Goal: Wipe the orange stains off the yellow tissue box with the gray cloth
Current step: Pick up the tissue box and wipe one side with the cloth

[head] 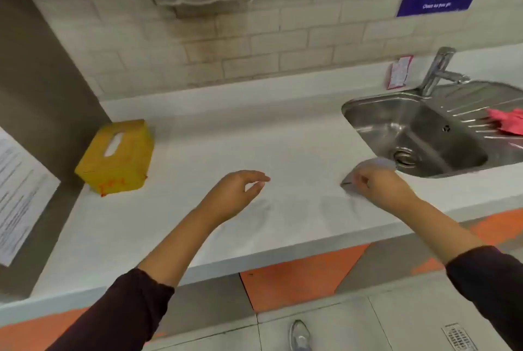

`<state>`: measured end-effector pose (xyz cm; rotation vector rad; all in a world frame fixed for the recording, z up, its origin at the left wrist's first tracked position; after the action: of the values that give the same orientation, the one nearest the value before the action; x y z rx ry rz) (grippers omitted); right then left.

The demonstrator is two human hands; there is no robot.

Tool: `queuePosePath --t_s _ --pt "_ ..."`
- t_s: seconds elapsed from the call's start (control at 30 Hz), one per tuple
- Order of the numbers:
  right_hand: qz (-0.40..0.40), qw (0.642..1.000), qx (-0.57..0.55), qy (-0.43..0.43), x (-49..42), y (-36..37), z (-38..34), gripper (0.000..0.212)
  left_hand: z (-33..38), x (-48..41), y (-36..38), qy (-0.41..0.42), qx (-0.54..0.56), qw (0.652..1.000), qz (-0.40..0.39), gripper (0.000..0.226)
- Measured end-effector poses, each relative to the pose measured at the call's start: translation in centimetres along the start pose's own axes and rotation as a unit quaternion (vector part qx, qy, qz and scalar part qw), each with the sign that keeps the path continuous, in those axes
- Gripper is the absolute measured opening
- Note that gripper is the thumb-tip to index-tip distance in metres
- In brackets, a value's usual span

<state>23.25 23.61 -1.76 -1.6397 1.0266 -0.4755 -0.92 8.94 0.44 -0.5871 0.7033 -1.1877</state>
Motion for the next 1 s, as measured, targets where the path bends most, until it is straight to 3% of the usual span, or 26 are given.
queuePosePath --t_s 0.27,0.4,0.47,0.6,0.67,0.77,0.83,1.0 --pt "0.035 0.993 -0.035 0.104 -2.0 2.7 9.8 0.038 -2.5 -0.7 5.6 -0.11 0.033 0.993 0.01 0.024" --pt "-0.006 0.997 0.066 0.033 -3.2 5.1 11.0 0.046 -2.9 -0.7 6.9 -0.134 0.042 0.99 0.011 0.023" --pt "-0.025 0.993 0.111 0.017 -4.1 5.8 11.5 0.041 -3.2 -0.8 7.3 -0.152 0.048 0.987 0.011 0.022" --pt "-0.008 0.989 0.14 0.048 -6.1 5.2 11.8 0.012 -4.1 -1.0 7.1 -0.182 0.064 0.981 0.02 0.022" --pt "0.017 0.993 0.099 0.068 -7.0 4.1 11.1 0.022 -4.6 -1.2 6.5 -0.188 0.072 0.979 0.028 0.022" --pt "0.07 0.992 -0.074 0.078 -8.1 2.3 7.7 0.037 -5.6 -1.4 4.5 -0.199 0.091 0.974 0.057 0.022" --pt "0.077 0.976 -0.184 0.088 -8.4 1.4 4.5 0.033 -6.7 -1.3 2.7 -0.206 0.101 0.97 0.084 0.021" --pt "0.077 0.949 -0.296 0.078 -9.6 0.3 -5.2 0.023 -9.9 -0.7 -2.7 -0.223 0.119 0.957 0.142 0.023"
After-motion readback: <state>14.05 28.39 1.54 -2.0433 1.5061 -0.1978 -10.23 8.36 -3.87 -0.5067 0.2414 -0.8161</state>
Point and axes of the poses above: each hand's wrist, its own x-axis away from the middle knuckle, its own y-axis out of the palm, z = x × y, the point moved 9 cm from there along -x, towards the middle knuckle, and after that the axes turned 10 degrees about z, right-handed, at the moved point
